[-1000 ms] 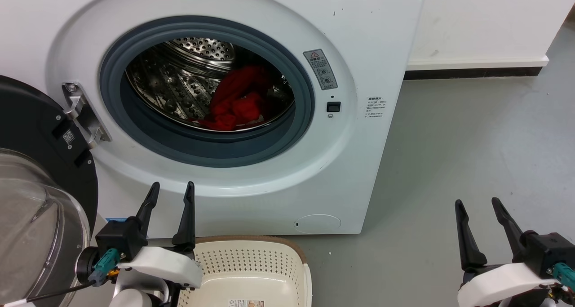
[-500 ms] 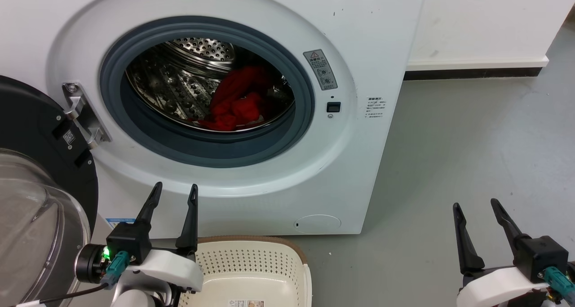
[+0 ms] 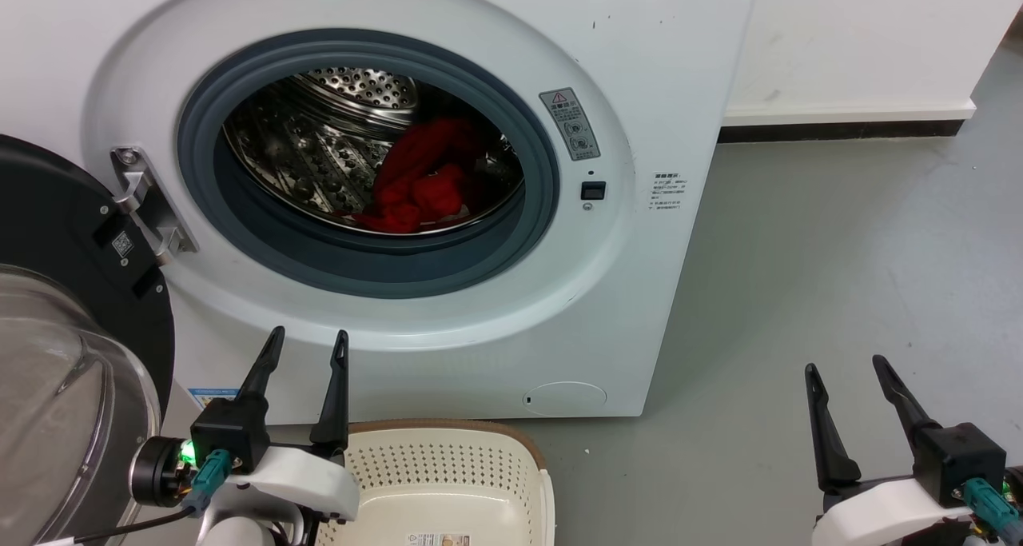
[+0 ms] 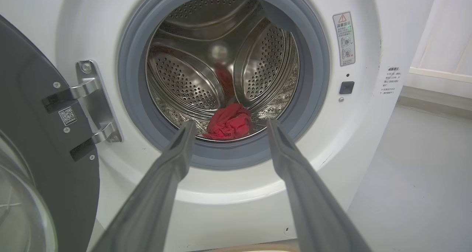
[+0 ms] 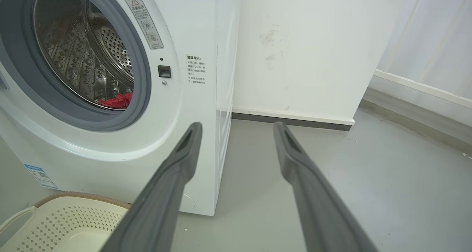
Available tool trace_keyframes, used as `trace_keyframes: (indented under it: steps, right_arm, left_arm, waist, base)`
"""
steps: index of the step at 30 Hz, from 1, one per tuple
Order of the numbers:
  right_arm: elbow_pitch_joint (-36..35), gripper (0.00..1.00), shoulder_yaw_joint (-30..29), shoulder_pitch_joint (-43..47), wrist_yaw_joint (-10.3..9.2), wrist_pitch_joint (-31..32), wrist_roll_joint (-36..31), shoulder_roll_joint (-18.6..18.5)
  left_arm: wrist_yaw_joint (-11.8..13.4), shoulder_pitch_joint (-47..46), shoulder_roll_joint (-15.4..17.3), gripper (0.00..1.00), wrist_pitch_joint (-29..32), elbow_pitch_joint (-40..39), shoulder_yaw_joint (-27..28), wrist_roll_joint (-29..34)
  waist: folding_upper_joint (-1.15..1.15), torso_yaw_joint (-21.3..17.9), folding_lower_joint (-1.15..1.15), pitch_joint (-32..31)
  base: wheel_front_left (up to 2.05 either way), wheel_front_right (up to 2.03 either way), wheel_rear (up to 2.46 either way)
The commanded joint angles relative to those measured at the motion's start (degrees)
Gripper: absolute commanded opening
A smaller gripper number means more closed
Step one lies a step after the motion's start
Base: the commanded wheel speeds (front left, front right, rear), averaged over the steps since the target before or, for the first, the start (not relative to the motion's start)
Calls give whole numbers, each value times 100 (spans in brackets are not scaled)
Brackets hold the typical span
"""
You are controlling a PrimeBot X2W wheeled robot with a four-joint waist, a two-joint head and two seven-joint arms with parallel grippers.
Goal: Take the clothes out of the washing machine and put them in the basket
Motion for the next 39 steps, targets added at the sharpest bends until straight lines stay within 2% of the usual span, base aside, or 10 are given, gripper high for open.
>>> trace_keyframes:
  steps: [1, 17, 24, 32, 39]
  right_arm:
    - [5, 100, -3, 56, -4, -30, 36, 3]
    - [43, 100, -4, -9, -4, -22, 36, 3]
    - [-9, 100, 85, -106, -4, 8, 58, 3]
    - [-49, 100, 143, -331, -4, 11, 50, 4]
    - [-34, 100, 202, -561, -4, -120, 135, 4]
  left_arm:
    - [3, -44, -4, 100, -15, 21, 11, -3]
    - [-11, -96, 5, 100, -15, 110, 40, 41]
    - [53, -281, 18, 100, -15, 242, 110, 37]
    - [37, -955, 244, 100, -14, 690, 147, 27]
    - [27, -1866, 579, 100, 76, 1267, 205, 6]
  waist:
    - [0, 3, 0, 1]
    - [0, 12, 0, 25]
    - [0, -158, 0, 111]
    - [0, -520, 0, 539]
    - [0, -824, 0, 1129]
  base:
    - [0, 0, 0]
    - [0, 0, 0]
    - [0, 0, 0]
    - [0, 0, 0]
    - [0, 0, 0]
